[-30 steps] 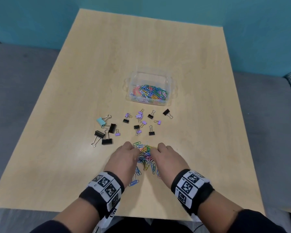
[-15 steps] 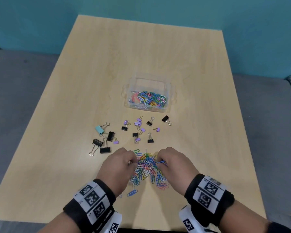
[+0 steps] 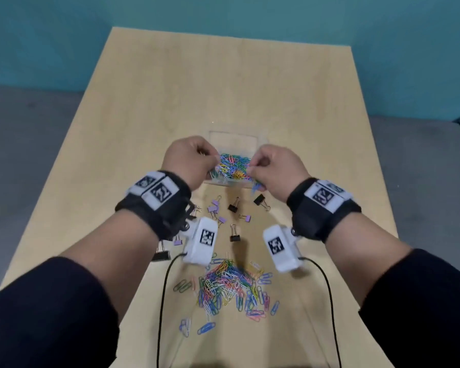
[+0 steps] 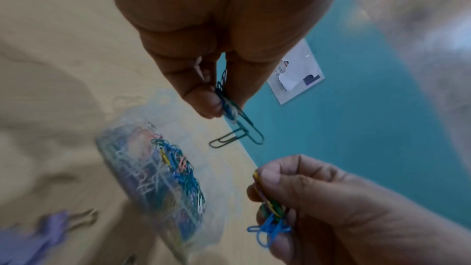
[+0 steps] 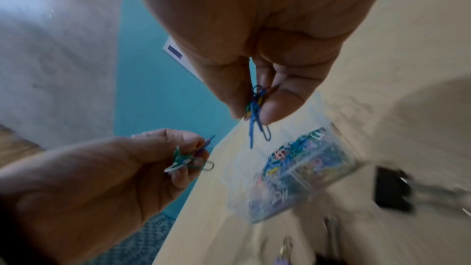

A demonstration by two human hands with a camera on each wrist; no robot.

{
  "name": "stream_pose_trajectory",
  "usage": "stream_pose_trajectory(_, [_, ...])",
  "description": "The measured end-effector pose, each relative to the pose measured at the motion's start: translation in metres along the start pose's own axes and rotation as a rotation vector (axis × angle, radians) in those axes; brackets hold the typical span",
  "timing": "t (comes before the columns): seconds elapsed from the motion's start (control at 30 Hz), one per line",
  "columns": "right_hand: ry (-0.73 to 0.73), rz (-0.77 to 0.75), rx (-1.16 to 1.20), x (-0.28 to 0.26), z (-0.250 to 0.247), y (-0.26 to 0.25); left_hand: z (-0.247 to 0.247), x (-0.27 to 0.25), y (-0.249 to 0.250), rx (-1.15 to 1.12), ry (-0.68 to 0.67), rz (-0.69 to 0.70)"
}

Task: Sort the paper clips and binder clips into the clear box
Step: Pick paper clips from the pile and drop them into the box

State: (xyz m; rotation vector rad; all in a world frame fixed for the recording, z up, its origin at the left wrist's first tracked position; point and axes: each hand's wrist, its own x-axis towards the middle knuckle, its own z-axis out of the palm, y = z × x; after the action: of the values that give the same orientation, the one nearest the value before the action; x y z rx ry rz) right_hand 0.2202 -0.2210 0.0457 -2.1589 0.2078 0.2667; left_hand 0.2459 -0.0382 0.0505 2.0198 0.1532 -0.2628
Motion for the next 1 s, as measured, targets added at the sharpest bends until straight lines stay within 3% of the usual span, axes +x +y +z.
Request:
stream_pose_trajectory(0.13, [0.014,-0.066,-0.179,0.032,0.006,-0.018,0.015,0.029,0.01,0.083,0.022,0.03])
stream_pose_trajectory(0.3, [-0.012,-0.028,-0.358,0.029,0.001,-0.016,0.01,0.021,-0.006,0.103,-0.019,0.013])
stream_pose_trajectory(0.43, [-0.022,-0.095,-0.397,-0.024,-0.001,0.005,-0.007,-0.027,-0.024,0.24,-0.033,0.05])
stream_pose_trajectory(0.6, [-0.312,-0.167,-0.566,-0.118,0.033,0.049,-0.007,-0.123,-0.073,0.506,-0.237,0.179])
stream_pose_trajectory(0.7, [-0.373,-0.245,-0.632,-0.151,0.052,0.071,0.009,-0.163,-0.111,0.702,-0.284,0.301])
stream_pose_trajectory(0.87, [-0.415,-0.32,-0.791,-0.17,0.08,0.089,0.03,-0.175,-0.143,0.895,-0.405,0.364])
stream_pose_trajectory(1.0, [-0.427,-0.4,-0.79,-0.179,0.076,0.09,0.02,-0.183,-0.133,0.797,-0.392,0.495])
